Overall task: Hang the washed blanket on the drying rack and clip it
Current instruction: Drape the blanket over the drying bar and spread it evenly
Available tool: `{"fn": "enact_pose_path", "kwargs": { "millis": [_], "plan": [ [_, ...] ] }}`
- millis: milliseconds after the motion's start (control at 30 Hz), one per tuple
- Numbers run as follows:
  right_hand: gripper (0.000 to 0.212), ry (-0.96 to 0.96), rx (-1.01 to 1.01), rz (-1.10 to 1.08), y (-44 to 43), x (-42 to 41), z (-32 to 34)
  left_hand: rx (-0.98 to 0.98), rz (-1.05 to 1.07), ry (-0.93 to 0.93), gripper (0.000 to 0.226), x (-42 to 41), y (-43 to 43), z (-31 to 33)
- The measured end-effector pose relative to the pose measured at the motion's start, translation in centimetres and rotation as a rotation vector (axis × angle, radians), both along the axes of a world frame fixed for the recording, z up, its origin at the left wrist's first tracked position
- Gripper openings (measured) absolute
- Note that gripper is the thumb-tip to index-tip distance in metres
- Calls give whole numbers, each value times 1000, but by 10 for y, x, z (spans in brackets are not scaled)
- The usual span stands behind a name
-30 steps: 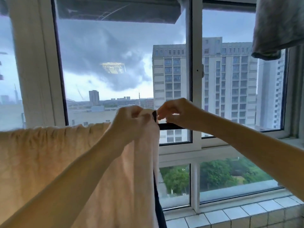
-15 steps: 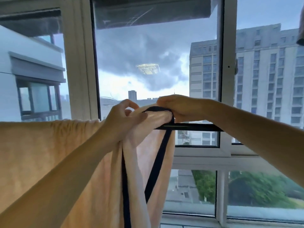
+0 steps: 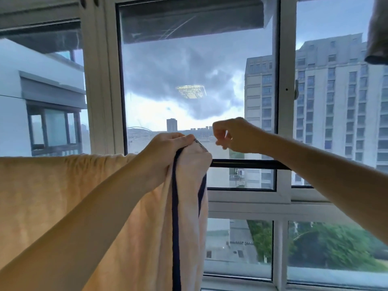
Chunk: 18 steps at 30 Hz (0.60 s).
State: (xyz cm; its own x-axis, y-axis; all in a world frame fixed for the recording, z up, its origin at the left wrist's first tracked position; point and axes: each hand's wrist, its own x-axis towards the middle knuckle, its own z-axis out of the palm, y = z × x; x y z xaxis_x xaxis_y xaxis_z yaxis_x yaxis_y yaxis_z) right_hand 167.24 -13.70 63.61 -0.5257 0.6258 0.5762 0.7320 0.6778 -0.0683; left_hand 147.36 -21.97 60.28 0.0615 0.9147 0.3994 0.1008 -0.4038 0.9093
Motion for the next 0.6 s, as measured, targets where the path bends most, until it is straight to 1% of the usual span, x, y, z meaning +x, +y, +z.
{"fn": "enact_pose_path", "kwargs": {
  "millis": [33, 67, 133, 167, 200, 267, 367, 400, 467, 500, 533, 600],
  "plan": [
    [22, 33, -5, -12, -1, 6, 3, 1, 3, -22, 21, 3, 0, 1],
    [17, 82, -77, 19, -3, 10, 6, 8, 13, -33, 22, 7, 1, 2],
    [12, 130, -301, 133, -10, 8, 7, 26, 28, -11, 23, 15, 1, 3],
    [10, 116, -377, 180, -13, 3, 5, 38, 31, 13, 22, 19, 1, 3],
    [9, 84, -397, 216, -16, -3, 3, 57, 33, 38, 22, 23, 1, 3],
    [10, 42, -354, 241, -17, -15, -1, 101, 53, 91, 24, 28, 0, 3],
    [16, 74, -330, 192, -13, -18, 0, 158, 109, 132, 20, 28, 0, 4],
    [17, 85, -319, 163, -10, -18, 0, 164, 122, 126, 18, 27, 1, 4],
    [9, 101, -248, 87, -6, -17, 1, 162, 135, 137, 18, 28, 2, 3],
    [5, 93, -184, 33, -2, -15, 3, 162, 132, 145, 17, 30, 2, 3],
    [5, 74, -125, -26, 2, -13, 5, 168, 128, 149, 15, 32, 1, 3],
    [3, 20, -83, -119, 10, 0, 11, 187, 129, 141, 13, 34, -1, 3]
  ]
}}
